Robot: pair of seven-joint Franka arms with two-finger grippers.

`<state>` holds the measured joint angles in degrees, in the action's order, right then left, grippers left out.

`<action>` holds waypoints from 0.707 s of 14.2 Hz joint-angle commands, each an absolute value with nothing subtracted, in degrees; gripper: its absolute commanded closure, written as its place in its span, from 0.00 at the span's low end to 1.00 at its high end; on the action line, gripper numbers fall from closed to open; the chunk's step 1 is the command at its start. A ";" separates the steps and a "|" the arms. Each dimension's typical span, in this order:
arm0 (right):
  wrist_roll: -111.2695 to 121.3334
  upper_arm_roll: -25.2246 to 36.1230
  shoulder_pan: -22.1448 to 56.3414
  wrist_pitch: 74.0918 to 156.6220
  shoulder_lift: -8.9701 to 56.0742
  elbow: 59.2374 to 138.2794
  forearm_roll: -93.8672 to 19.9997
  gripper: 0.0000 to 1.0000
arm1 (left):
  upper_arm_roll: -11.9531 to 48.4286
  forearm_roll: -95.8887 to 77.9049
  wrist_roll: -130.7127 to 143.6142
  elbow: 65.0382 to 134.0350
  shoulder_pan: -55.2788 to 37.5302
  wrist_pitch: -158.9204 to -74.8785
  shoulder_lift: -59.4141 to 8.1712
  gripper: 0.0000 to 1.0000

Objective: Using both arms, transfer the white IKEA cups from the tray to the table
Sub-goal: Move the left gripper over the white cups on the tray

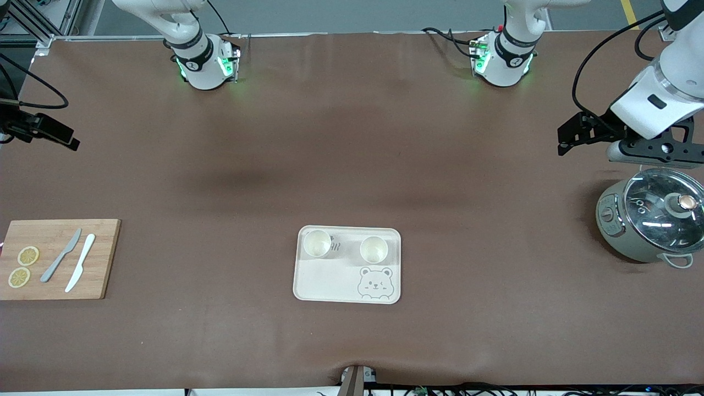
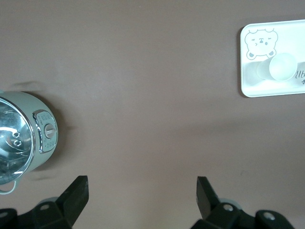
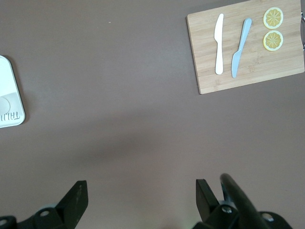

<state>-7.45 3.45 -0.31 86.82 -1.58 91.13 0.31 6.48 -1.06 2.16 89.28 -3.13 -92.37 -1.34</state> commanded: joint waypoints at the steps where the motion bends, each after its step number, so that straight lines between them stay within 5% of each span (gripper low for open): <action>1: -7.82 3.25 -0.27 85.96 -0.97 89.65 0.88 0.00 | 6.68 -2.20 2.55 88.33 -2.73 -91.41 -1.14 0.00; 10: -7.73 3.16 -0.35 86.40 0.95 89.48 0.70 0.00 | 11.42 -2.90 9.64 87.10 -3.34 -92.90 -2.90 0.00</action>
<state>-7.45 3.38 -0.27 86.85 -1.37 91.11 0.31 10.03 -2.14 5.74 88.14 -3.38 -92.62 -2.38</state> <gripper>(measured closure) 0.000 0.000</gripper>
